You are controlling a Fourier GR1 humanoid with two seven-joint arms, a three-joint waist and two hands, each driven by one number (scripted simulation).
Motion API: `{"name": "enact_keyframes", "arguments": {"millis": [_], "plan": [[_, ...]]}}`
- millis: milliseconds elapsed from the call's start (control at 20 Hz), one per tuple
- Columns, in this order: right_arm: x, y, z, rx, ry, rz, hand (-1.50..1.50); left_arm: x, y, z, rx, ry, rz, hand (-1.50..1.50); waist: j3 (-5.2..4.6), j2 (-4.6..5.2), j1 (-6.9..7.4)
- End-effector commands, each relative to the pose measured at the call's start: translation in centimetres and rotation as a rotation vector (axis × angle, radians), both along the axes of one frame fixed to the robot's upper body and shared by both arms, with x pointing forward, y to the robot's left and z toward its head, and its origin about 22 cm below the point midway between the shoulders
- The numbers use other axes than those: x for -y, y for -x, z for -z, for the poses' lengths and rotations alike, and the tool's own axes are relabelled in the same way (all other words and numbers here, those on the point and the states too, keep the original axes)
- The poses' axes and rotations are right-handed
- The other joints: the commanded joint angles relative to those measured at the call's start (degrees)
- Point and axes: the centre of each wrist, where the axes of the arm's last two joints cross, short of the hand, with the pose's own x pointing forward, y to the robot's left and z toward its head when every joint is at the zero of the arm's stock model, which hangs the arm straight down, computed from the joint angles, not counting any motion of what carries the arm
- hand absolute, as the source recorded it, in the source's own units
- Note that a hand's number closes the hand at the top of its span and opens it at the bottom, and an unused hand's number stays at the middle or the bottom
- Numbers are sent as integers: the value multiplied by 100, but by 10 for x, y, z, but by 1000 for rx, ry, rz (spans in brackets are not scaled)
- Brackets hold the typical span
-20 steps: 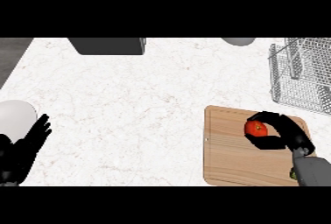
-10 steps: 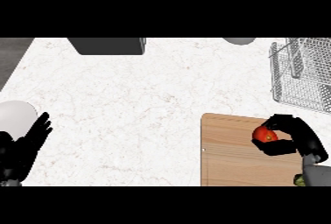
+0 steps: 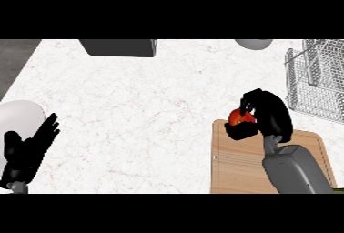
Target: Pick the tomato from the cutting board and place it in the tiered basket
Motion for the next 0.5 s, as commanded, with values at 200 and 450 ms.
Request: {"name": "enact_keyframes", "arguments": {"millis": [200, 450], "plan": [[-97, 18, -96, 300, 180, 201, 150, -4, 3, -2, 11, -14, -31, 0, 35, 8, -142], [-90, 8, -124, 337, 165, 244, 150, 1, 6, 8, 6, 5, -26, 0, 49, 60, -148]]}}
